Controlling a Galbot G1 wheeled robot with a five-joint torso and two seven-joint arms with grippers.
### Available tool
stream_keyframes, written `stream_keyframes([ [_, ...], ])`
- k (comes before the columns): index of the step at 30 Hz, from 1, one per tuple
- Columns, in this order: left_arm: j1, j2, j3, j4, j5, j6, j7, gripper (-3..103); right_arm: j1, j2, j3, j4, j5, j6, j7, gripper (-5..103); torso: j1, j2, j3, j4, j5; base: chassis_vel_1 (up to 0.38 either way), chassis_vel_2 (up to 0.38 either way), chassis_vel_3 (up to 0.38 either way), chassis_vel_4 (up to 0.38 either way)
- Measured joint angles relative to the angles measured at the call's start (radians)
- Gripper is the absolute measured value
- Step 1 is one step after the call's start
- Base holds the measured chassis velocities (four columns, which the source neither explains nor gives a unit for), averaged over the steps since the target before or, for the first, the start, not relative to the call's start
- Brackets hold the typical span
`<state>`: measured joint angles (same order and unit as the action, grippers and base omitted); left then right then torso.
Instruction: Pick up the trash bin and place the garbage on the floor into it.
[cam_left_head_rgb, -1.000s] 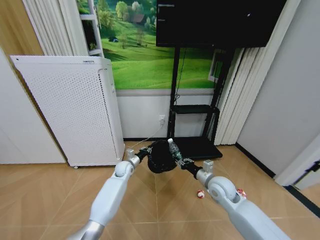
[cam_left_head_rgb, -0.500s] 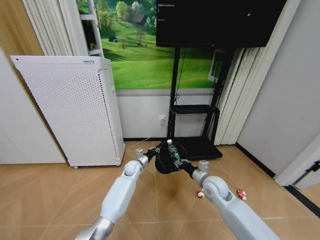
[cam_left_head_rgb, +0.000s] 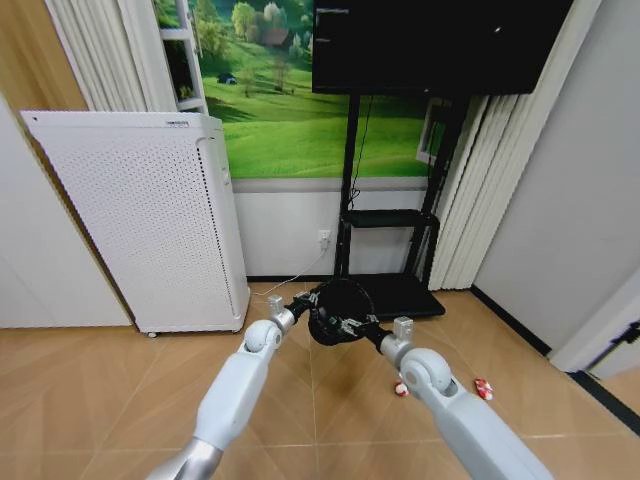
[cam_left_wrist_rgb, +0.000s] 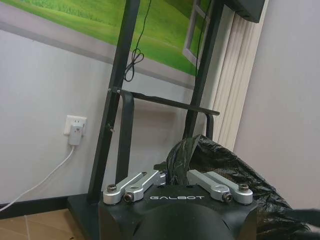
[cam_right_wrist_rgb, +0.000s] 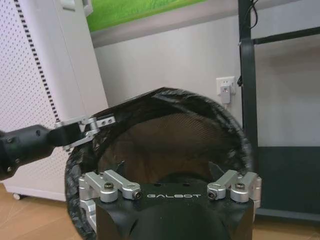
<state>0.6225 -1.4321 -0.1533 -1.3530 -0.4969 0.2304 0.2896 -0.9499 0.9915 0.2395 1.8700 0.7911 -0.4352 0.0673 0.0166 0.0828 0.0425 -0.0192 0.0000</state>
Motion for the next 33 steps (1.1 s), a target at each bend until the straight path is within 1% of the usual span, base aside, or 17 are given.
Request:
stream_keyframes([
  [1,0.002,0.007,-0.004,-0.010,-0.001,0.001,-0.005,7,0.000,0.000,0.016,0.011,0.008,0.003,0.007,98,0.000,0.000,0.000,0.0001,-0.0001,0.000,0.000,0.000,0.000],
  [2,0.002,0.007,-0.004,-0.010,-0.001,0.001,-0.005,7,0.000,0.000,0.016,0.011,0.008,0.003,0.007,98,0.000,0.000,0.000,0.0001,-0.0001,0.000,0.000,0.000,0.000],
  [4,0.013,0.035,-0.020,-0.041,-0.006,0.004,-0.017,7,0.000,0.000,0.053,0.038,0.023,0.013,0.030,100,0.000,0.000,0.000,0.0002,-0.0001,0.000,0.000,0.000,0.000],
  [6,0.016,0.041,-0.024,-0.047,-0.006,0.005,-0.018,7,-0.001,0.000,0.065,0.046,0.024,0.017,0.039,100,0.000,0.000,0.000,0.0003,-0.0001,0.000,0.000,0.000,0.000],
  [8,0.035,0.066,-0.048,-0.076,-0.004,0.007,-0.023,7,-0.001,0.005,0.096,0.064,0.027,0.025,0.071,100,0.000,0.000,0.000,0.0005,-0.0002,0.000,0.000,0.000,0.000],
  [9,0.052,0.088,-0.070,-0.104,-0.001,0.013,-0.023,7,0.000,0.015,0.119,0.066,-0.001,0.027,0.103,100,0.000,0.000,0.000,0.0004,-0.0003,0.000,0.000,0.000,0.000],
  [10,0.052,0.088,-0.070,-0.104,-0.001,0.013,-0.023,7,0.000,0.015,0.119,0.066,-0.001,0.027,0.103,100,0.000,0.000,0.000,0.0004,-0.0003,0.000,0.000,0.000,0.000],
  [11,0.061,0.098,-0.082,-0.119,-0.001,0.016,-0.024,7,0.001,0.020,0.127,0.059,-0.033,0.028,0.114,100,0.000,0.000,0.000,0.0004,-0.0003,0.000,0.000,0.000,0.000],
  [13,0.065,0.102,-0.086,-0.124,0.000,0.016,-0.024,7,0.002,0.023,0.131,0.053,-0.054,0.029,0.119,100,0.000,0.000,0.000,0.0005,-0.0003,0.000,0.000,0.000,0.000],
  [14,0.073,0.111,-0.094,-0.135,0.000,0.017,-0.025,7,0.003,0.028,0.137,0.042,-0.088,0.032,0.125,100,0.000,0.000,0.000,0.0005,-0.0004,0.000,0.000,0.000,0.000],
  [15,0.073,0.111,-0.094,-0.135,0.000,0.017,-0.025,7,0.003,0.028,0.137,0.042,-0.088,0.032,0.125,100,0.000,0.000,0.000,0.0005,-0.0004,0.000,0.000,0.000,0.000],
  [17,0.126,0.167,-0.142,-0.196,0.010,0.024,-0.031,7,0.003,0.066,0.150,-0.053,-0.239,0.070,0.143,100,0.000,0.000,0.000,0.0003,0.0000,0.000,0.000,0.000,0.000],
  [18,0.126,0.167,-0.142,-0.196,0.010,0.024,-0.031,7,0.003,0.066,0.150,-0.053,-0.239,0.070,0.143,100,0.000,0.000,0.000,0.0003,0.0000,0.000,0.000,0.000,0.000],
  [19,0.172,0.204,-0.172,-0.239,0.023,0.024,-0.032,7,-0.003,0.105,0.146,-0.113,-0.284,0.097,0.141,100,0.000,0.000,0.000,0.0007,-0.0001,0.000,0.000,0.000,0.000],
  [22,0.208,0.221,-0.189,-0.272,0.024,0.028,-0.033,7,-0.010,0.126,0.137,-0.150,-0.308,0.118,0.119,100,0.000,0.000,0.000,0.0007,0.0000,0.000,0.000,0.000,0.000],
  [28,0.248,0.238,-0.207,-0.307,0.021,0.036,-0.043,7,-0.019,0.122,0.136,-0.177,-0.311,0.118,0.083,100,0.000,0.000,0.000,0.0003,-0.0001,0.000,0.000,0.000,0.000],
  [33,0.252,0.239,-0.209,-0.314,0.019,0.037,-0.045,7,-0.025,0.109,0.144,-0.173,-0.308,0.116,0.076,100,0.000,0.000,0.000,0.0002,-0.0001,0.000,0.000,0.000,0.000],
])
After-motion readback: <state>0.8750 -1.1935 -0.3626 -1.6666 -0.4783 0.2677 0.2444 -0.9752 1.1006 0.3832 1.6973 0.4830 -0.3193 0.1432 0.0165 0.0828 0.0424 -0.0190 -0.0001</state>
